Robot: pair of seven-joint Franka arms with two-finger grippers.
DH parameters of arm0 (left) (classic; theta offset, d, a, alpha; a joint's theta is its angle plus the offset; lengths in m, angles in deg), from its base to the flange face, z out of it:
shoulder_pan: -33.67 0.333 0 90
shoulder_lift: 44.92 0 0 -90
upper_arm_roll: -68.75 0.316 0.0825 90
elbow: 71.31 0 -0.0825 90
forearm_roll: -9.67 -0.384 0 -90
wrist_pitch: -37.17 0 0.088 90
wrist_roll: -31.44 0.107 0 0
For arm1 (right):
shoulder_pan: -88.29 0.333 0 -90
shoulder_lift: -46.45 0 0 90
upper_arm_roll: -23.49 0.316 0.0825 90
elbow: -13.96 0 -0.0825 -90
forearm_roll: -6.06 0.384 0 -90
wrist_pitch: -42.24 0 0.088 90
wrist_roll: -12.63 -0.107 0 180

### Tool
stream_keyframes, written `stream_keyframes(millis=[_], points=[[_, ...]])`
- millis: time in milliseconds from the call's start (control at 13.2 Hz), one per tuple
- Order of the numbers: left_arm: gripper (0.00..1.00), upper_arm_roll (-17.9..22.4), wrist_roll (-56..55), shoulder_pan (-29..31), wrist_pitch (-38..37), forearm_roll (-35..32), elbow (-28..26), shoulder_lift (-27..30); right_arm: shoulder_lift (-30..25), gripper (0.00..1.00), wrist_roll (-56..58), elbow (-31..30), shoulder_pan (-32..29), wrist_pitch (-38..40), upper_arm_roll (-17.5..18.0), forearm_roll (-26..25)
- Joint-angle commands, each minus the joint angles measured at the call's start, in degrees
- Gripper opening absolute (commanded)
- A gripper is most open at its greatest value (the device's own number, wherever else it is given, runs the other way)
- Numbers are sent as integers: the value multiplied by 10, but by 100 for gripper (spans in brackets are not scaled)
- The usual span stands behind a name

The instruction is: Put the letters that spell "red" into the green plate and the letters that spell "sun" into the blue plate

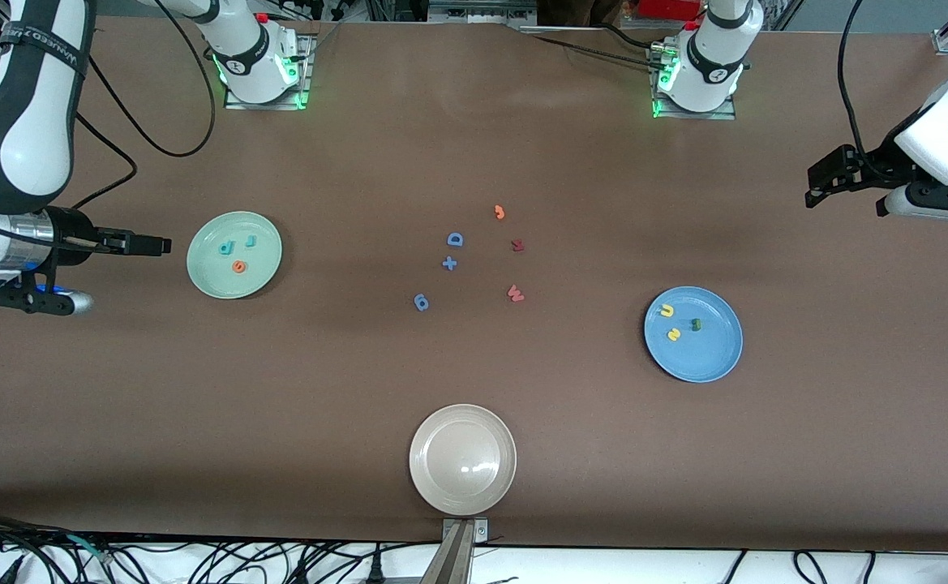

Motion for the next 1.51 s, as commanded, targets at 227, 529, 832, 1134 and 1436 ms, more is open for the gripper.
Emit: stream_keyframes(millis=[227,529,832,1134,1436], points=[[100,0,-8,-4,1,-18,2,2,-83,99,-45,9,-178,-22,266,-136],[100,0,-8,-4,1,-19,2,2,-125,99,-47,-16,-337,-57,458,-216],[100,0,-8,-4,1,-19,2,2,-160,99,-47,-65,-342,-113,463,-218],[100,0,-8,-4,1,-19,2,2,-192,99,-47,-104,-378,-173,515,-255],[100,0,-8,-4,1,-18,2,2,-205,99,-37,-130,-390,-226,530,-268]])
